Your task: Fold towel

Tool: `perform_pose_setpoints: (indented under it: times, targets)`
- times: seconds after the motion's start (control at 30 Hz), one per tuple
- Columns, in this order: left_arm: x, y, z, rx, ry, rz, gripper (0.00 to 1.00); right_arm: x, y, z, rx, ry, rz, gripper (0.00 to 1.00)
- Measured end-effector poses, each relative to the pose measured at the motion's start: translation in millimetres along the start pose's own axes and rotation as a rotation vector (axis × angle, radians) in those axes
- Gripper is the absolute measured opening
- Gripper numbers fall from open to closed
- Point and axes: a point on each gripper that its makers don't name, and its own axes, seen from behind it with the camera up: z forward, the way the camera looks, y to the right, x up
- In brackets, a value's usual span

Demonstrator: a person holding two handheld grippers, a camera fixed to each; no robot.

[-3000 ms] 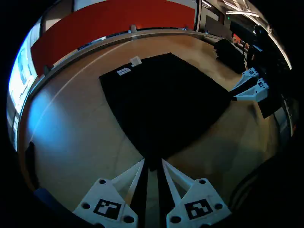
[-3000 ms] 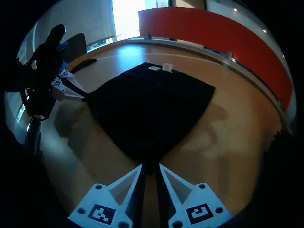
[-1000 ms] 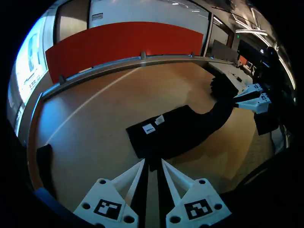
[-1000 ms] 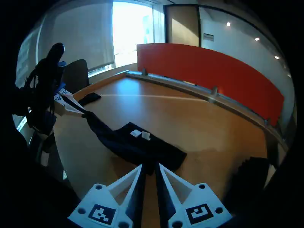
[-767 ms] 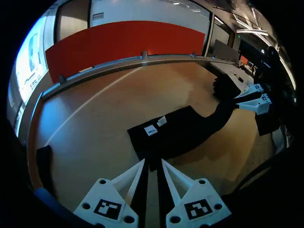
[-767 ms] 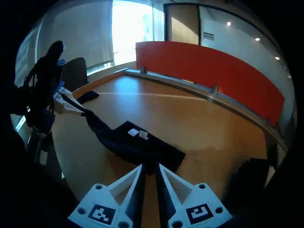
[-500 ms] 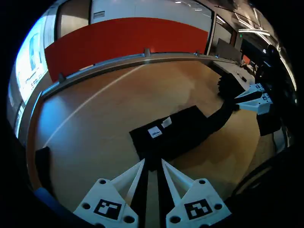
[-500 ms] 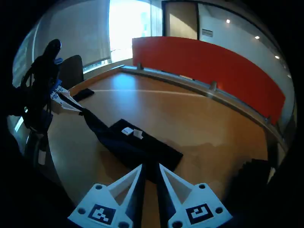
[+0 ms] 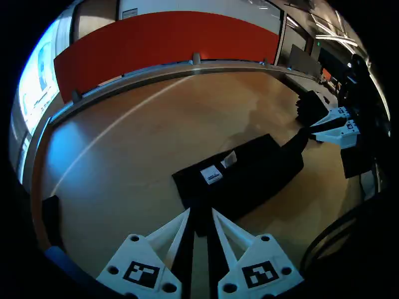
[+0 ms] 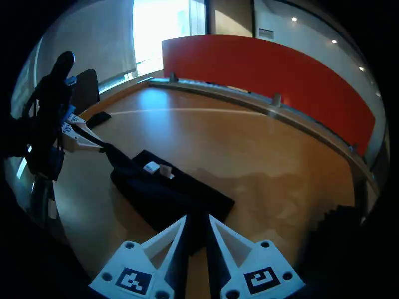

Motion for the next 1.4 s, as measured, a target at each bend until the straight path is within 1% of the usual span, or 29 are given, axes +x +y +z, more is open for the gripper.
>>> perform_pose_setpoints:
  times: [0.27,0.57,0.83,0.9,1.07,1.17,1.23,1.3,1.37,1.4]
  targets:
    - [-3.2,-3.4,19.6,-0.004,-0.023,0.012,0.15,-10.3,8.8,17.6,-0.007,-0.030,0.024,0.17]
    - [-13.0,-13.0,48.3,0.021,-0.053,0.027,0.15,-17.6,14.2,39.7,-0.008,-0.056,0.057,0.17]
    - [-9.4,-14.8,63.1,0.020,-0.045,0.030,0.16,-24.3,22.8,53.7,-0.039,-0.072,0.084,0.17]
    - [-8.2,-16.4,65.9,0.023,-0.042,0.030,0.17,-25.8,25.9,57.7,-0.050,-0.076,0.094,0.18]
    - [-4.9,-24.8,71.1,0.048,-0.037,0.015,0.28,-27.0,32.0,64.7,-0.071,-0.083,0.115,0.22]
    - [-4.4,-30.9,73.5,0.067,-0.041,0.009,0.32,-25.4,35.0,66.4,-0.082,-0.083,0.113,0.25]
    - [-4.5,-33.6,74.6,0.075,-0.044,0.010,0.38,-23.8,37.2,66.7,-0.089,-0.081,0.108,0.29]
    - [-4.5,-36.0,75.5,0.082,-0.045,0.011,0.41,-22.6,39.8,66.8,-0.098,-0.080,0.102,0.33]
    - [-4.3,-37.7,76.0,0.088,-0.043,0.011,0.41,-22.3,42.6,66.8,-0.107,-0.080,0.094,0.33]
    - [-4.3,-38.6,76.3,0.091,-0.043,0.009,0.44,-22.2,44.1,66.8,-0.112,-0.080,0.090,0.34]
